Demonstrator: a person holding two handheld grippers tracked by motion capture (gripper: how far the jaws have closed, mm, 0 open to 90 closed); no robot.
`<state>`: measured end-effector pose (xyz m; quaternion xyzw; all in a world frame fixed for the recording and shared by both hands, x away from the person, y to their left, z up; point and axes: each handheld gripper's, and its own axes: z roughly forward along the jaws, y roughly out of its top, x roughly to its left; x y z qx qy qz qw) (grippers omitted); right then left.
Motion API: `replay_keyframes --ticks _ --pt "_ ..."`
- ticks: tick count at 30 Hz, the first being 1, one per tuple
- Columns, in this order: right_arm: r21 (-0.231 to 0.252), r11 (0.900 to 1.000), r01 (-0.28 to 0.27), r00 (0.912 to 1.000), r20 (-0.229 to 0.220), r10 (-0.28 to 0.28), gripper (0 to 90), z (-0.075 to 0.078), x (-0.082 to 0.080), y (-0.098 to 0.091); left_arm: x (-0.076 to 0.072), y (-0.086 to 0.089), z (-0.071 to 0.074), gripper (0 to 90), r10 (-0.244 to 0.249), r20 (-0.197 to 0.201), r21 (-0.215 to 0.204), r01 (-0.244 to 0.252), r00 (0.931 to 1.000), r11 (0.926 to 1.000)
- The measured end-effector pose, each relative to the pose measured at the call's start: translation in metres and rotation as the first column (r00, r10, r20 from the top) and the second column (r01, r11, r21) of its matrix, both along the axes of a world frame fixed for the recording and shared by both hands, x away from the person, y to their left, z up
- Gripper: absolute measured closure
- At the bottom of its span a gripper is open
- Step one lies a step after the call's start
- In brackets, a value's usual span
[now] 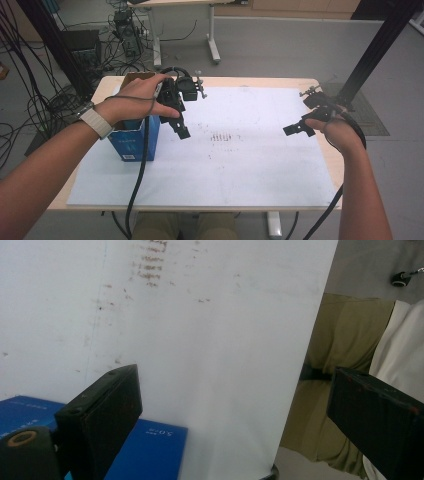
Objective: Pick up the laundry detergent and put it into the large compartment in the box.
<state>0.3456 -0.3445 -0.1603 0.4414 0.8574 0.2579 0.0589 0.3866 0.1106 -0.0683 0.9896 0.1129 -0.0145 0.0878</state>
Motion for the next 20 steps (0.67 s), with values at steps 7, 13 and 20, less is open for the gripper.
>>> replay_keyframes --ticks 7,13,20 --pt "0.000 1.0000 0.002 1.0000 0.000 -0.002 6.1 0.0001 -0.0007 -0.0008 -0.0002 -0.0015 -0.0004 8.0 -0.001 0.002 0.005 0.001 1.0000 1.0000" --pt "0.000 1.0000 0.003 1.0000 0.001 -0.003 6.1 0.0002 -0.0016 -0.0020 -0.0011 -0.0017 -0.0011 8.0 0.004 0.002 0.000 -0.004 1.0000 1.0000" --pt "0.002 1.0000 0.007 1.0000 0.002 -0.007 6.1 -0.0002 -0.0026 -0.0032 0.0006 -0.0016 -0.0010 8.0 0.001 0.001 0.001 -0.001 1.0000 1.0000"
